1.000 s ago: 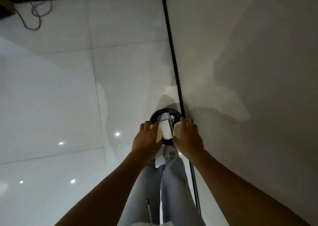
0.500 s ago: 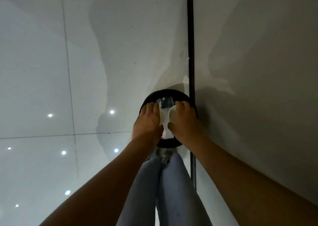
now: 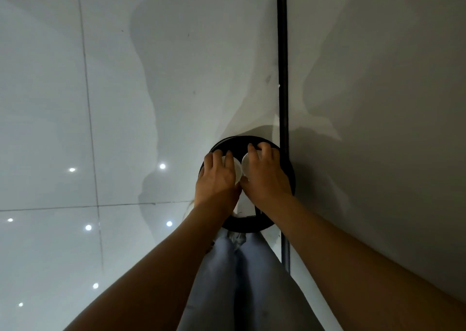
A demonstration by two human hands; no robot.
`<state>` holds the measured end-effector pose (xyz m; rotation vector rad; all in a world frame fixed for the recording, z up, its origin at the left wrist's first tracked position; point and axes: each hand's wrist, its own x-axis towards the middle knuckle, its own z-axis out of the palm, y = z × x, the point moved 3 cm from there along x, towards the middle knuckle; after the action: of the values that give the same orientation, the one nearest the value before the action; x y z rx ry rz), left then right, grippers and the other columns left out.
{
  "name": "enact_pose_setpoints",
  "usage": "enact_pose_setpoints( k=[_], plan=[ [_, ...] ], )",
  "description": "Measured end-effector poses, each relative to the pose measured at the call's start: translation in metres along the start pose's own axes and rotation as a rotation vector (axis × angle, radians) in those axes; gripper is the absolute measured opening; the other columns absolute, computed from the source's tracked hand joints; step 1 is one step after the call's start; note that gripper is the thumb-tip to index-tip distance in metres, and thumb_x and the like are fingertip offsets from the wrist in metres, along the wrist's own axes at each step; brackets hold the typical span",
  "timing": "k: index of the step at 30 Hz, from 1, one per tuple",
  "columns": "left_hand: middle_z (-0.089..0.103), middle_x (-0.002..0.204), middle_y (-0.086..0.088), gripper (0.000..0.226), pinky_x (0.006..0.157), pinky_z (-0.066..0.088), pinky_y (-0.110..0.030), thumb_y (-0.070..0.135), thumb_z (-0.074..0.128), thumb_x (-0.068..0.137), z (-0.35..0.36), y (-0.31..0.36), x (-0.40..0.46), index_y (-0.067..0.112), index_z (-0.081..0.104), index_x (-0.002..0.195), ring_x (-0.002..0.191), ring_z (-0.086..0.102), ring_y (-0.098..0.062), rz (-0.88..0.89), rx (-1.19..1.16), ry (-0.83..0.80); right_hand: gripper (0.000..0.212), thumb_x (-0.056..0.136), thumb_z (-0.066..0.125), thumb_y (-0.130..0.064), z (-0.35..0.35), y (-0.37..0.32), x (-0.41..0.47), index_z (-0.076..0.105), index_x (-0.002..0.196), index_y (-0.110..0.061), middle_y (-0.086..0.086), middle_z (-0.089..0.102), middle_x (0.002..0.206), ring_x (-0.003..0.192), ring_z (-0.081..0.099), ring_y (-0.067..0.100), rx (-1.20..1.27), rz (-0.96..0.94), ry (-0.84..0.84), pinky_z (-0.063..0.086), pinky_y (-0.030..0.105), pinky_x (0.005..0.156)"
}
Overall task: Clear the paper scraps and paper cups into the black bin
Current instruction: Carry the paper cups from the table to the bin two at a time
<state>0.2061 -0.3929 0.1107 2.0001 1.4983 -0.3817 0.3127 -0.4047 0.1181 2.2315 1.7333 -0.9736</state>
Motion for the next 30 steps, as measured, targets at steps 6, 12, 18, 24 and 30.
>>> enact_pose_setpoints(
  k=[6,12,18,24,30],
  plan=[
    [0.022,0.152,-0.007,0.086,0.111,0.030,-0.033,0.045,0.064,0.086,-0.005,-0.003,-0.007,0.012,0.017,0.149,0.140,0.019,-0.024,0.030,0.009,-0.016,0.076,0.090,0.062,-0.033,-0.003,0.005,-0.010,0.019,0.151,-0.018,0.011,0.016,0.154,0.139,0.019,0.032,-0.058,0.040,-0.035,0.038,0.038,0.106],
    [0.030,0.148,-0.005,0.077,0.109,0.032,-0.032,0.040,0.063,0.087,-0.050,-0.012,-0.054,0.015,0.022,0.147,0.137,0.025,-0.022,-0.013,-0.063,-0.029,0.074,0.091,0.060,-0.032,-0.036,0.003,-0.056,0.018,0.150,-0.018,0.011,0.016,0.154,0.138,0.023,0.030,-0.064,0.130,-0.072,0.039,0.036,0.104],
    [0.033,0.149,-0.005,0.057,0.111,0.027,-0.030,0.037,0.048,0.096,-0.131,-0.009,-0.142,0.015,0.029,0.145,0.138,0.028,-0.021,-0.056,-0.093,-0.041,0.066,0.091,0.057,-0.025,-0.117,-0.039,-0.127,0.024,0.148,-0.016,0.011,0.027,0.148,0.130,0.033,0.030,-0.059,0.123,-0.075,0.040,0.035,0.099],
    [0.041,0.143,-0.004,0.047,0.108,0.029,-0.028,0.035,0.040,0.099,-0.212,-0.004,-0.242,0.015,0.037,0.141,0.133,0.034,-0.020,-0.124,-0.092,0.025,0.061,0.093,0.055,-0.029,-0.198,-0.120,-0.204,0.029,0.146,-0.019,0.007,0.029,0.149,0.130,0.034,0.030,-0.140,-0.095,-0.065,0.039,0.036,0.101],
    [0.039,0.144,-0.003,0.048,0.114,0.024,-0.029,0.033,0.041,0.098,-0.259,-0.012,-0.369,0.016,0.035,0.142,0.134,0.033,-0.020,-0.307,-0.163,0.149,0.057,0.094,0.052,-0.029,-0.231,-0.208,-0.299,0.028,0.145,-0.019,0.007,0.033,0.146,0.128,0.036,0.027,-0.271,-0.356,-0.153,0.042,0.036,0.099]
  ],
)
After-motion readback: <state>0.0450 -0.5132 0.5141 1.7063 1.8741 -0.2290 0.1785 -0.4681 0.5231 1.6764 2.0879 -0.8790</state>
